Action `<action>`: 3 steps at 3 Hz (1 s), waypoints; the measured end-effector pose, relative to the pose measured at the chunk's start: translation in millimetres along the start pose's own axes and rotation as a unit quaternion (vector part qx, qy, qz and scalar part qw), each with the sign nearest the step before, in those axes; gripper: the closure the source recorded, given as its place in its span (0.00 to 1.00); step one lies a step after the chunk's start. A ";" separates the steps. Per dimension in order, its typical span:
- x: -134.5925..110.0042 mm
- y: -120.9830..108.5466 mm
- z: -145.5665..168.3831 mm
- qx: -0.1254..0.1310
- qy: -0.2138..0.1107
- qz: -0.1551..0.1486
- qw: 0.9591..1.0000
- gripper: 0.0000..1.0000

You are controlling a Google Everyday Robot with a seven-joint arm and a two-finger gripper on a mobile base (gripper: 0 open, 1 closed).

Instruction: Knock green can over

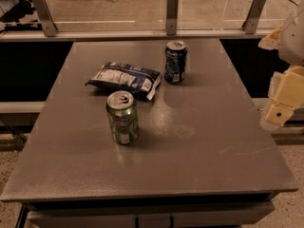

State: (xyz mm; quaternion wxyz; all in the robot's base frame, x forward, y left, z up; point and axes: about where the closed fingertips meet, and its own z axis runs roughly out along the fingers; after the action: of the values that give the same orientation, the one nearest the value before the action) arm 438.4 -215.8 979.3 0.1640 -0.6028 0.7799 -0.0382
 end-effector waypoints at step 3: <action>-108.3 -24.3 23.7 0.020 -0.132 -0.063 0.989 0.00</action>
Offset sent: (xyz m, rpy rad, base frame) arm 0.0490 0.0812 0.0080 0.2309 -0.1337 0.1579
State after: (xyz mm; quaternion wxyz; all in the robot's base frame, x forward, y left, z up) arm 491.8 -115.9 985.9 0.2746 -0.6474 0.7108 0.0156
